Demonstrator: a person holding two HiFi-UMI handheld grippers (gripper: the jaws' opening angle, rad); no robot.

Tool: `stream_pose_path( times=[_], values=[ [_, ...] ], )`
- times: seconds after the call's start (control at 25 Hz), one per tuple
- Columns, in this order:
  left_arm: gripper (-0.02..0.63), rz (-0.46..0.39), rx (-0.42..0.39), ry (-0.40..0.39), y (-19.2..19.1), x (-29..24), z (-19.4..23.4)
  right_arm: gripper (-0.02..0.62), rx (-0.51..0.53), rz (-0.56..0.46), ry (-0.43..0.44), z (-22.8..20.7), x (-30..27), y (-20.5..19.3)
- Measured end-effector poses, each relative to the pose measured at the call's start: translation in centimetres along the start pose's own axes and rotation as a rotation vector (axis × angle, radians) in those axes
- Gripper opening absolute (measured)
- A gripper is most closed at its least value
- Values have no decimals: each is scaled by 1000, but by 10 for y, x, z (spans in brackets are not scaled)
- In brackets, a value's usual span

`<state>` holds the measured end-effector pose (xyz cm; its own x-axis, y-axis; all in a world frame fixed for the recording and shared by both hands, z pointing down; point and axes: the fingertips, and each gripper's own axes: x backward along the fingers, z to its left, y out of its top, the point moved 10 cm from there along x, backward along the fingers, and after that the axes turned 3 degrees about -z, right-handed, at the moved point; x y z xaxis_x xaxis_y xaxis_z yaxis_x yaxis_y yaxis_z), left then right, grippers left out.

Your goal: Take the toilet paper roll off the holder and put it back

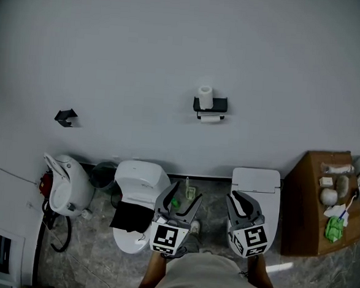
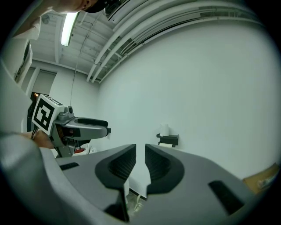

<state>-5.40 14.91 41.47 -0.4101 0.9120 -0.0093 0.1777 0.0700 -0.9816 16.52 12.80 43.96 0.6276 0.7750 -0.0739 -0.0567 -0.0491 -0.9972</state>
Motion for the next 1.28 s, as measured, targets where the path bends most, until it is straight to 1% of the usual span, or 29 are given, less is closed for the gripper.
stream_pose_path(
  times=[0.32,0.68,1.0,1.28],
  values=[
    [304,-17,14,-36,-7,-31,22,60,6,10,-41,-12,-26,2],
    [304,-5,33,-82,-22,-77,59,60,-3,37,-83,-29,-72,2],
    [304,-1,32,-104,-27,-110,93,60,-6,48,-96,-39,-113,6],
    [304,-6,41,-131,-30,-130,115,60,-3,60,-120,-43,-139,11]
  ],
)
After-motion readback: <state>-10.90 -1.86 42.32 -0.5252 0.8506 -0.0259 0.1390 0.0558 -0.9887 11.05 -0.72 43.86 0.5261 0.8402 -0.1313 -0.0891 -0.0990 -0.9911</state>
